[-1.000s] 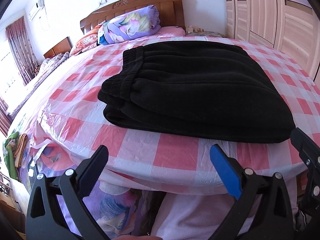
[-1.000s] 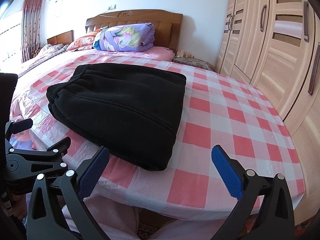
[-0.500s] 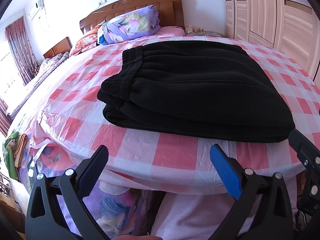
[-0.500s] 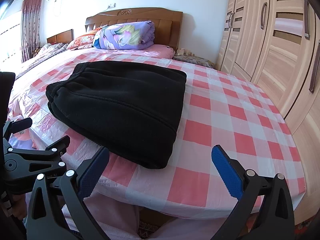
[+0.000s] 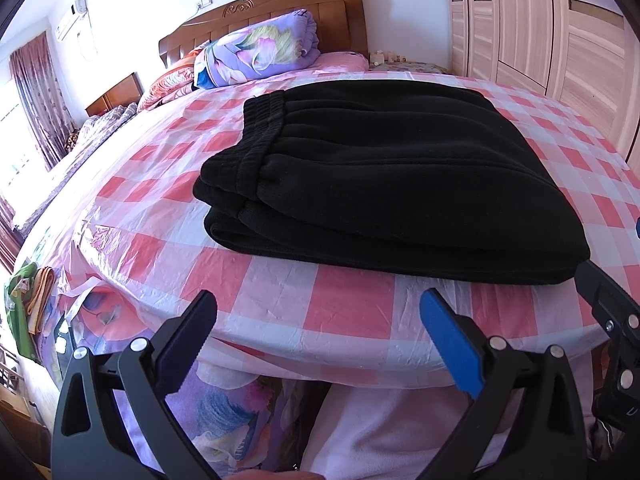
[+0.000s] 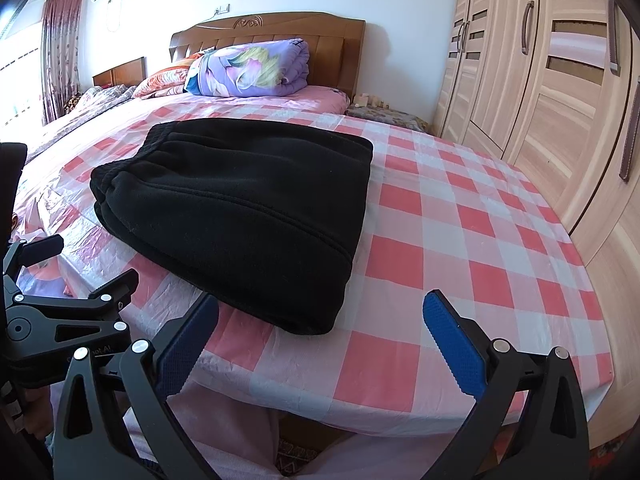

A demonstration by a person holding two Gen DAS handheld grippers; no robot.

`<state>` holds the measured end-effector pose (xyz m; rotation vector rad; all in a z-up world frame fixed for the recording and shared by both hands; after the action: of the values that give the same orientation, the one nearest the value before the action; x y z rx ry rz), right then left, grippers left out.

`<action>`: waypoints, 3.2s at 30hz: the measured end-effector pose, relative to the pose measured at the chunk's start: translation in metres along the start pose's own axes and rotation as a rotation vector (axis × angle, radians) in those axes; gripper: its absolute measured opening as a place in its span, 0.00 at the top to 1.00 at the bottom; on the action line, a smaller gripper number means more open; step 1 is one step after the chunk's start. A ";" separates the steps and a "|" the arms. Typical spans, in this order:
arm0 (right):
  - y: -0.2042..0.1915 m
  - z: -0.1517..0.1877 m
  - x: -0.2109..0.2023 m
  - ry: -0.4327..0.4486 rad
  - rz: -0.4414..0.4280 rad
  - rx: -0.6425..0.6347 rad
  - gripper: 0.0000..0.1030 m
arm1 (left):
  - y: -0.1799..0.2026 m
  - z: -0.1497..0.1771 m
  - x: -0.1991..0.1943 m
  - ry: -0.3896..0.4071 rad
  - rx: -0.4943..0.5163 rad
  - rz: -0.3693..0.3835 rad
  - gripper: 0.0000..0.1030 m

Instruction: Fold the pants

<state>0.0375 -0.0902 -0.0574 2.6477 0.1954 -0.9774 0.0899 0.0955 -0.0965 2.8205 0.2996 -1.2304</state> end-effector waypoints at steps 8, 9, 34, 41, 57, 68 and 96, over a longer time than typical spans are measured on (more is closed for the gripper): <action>0.000 0.000 0.000 -0.001 0.000 0.000 0.04 | -0.001 0.000 0.000 -0.001 -0.001 0.000 0.02; 0.000 0.000 0.000 -0.002 -0.001 0.000 0.04 | -0.001 0.000 0.000 -0.001 -0.002 0.001 0.02; 0.000 0.002 0.002 -0.005 -0.005 0.003 0.04 | -0.004 0.004 0.000 -0.007 -0.009 0.002 0.01; 0.000 0.003 0.002 -0.005 -0.005 0.004 0.04 | -0.005 0.003 0.001 -0.010 -0.010 0.002 0.02; 0.000 0.003 0.002 -0.007 -0.006 0.005 0.04 | -0.006 0.002 0.001 -0.010 -0.012 0.000 0.02; -0.001 0.005 0.003 -0.007 -0.008 0.004 0.04 | -0.006 -0.001 -0.005 0.011 -0.033 0.008 0.02; 0.277 0.065 0.113 -0.256 0.160 0.298 0.04 | -0.314 0.058 0.077 -0.075 -0.371 -0.440 0.02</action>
<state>0.1478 -0.3709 -0.1115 2.7052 -0.2339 -1.3662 0.0378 0.4085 -0.1828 2.4530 1.0661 -1.1841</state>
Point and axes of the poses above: each gripper's, at about its wrist camera, not at the fingertips, and x roughly the way its jaws point, y to its right, z to its underside, the point moved 9 cm from there along x, roughly the way its jaws point, and after that the axes turned 11 degrees about -x, right-handed, at the moved point
